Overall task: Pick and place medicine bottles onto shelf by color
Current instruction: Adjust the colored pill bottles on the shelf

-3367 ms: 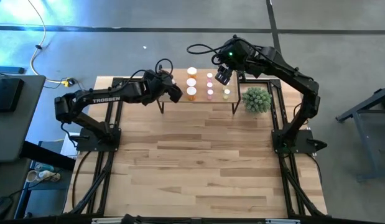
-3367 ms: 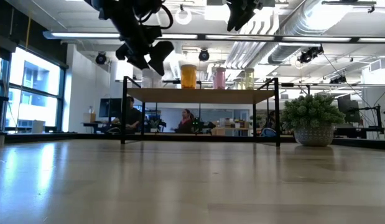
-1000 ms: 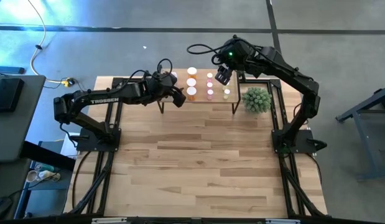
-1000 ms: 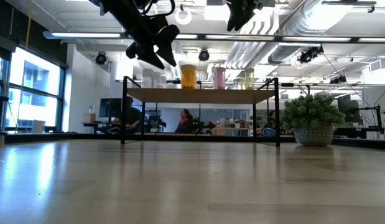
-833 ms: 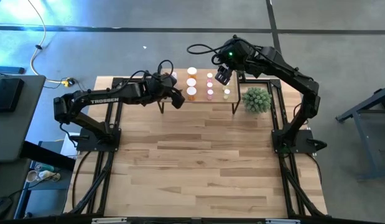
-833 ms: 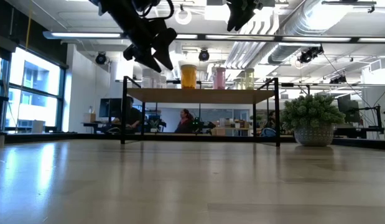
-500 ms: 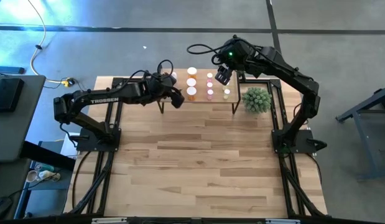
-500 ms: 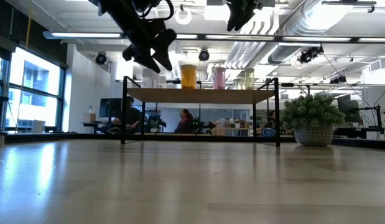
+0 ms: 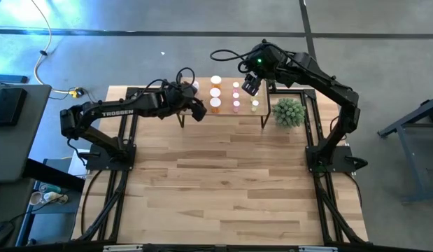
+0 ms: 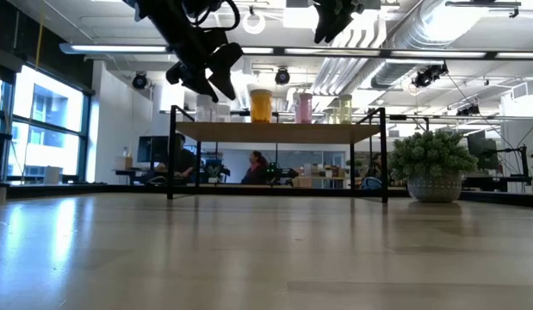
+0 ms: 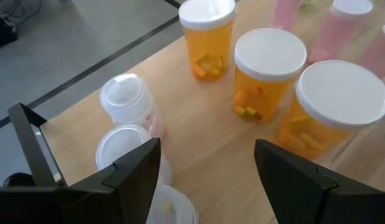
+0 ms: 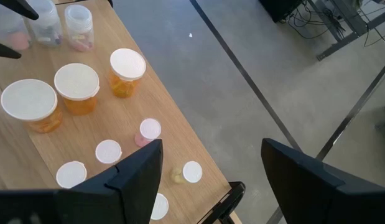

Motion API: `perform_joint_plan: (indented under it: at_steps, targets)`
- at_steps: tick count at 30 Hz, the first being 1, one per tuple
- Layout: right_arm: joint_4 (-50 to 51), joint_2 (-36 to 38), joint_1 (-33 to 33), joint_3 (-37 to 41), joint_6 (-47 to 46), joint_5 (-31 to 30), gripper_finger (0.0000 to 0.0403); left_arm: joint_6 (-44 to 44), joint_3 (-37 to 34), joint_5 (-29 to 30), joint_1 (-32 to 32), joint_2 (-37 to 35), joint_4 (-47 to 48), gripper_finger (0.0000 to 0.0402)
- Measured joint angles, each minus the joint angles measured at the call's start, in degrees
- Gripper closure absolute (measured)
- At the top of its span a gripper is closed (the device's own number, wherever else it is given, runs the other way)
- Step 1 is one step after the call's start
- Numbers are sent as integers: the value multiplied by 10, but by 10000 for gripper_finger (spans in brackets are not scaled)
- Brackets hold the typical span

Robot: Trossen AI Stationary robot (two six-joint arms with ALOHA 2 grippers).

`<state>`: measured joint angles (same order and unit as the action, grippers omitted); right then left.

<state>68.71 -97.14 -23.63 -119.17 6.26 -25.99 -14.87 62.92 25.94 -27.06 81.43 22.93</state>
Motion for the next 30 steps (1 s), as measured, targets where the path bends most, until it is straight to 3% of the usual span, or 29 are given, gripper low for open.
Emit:
perform_joint_plan:
  at_steps: [9,30]
  targets:
    - [0,0,0,0,0,0,139,-1,0,16,-4,0,9,151]
    - [0,0,0,0,0,0,139,21,1,-14,2,-2,-20,151]
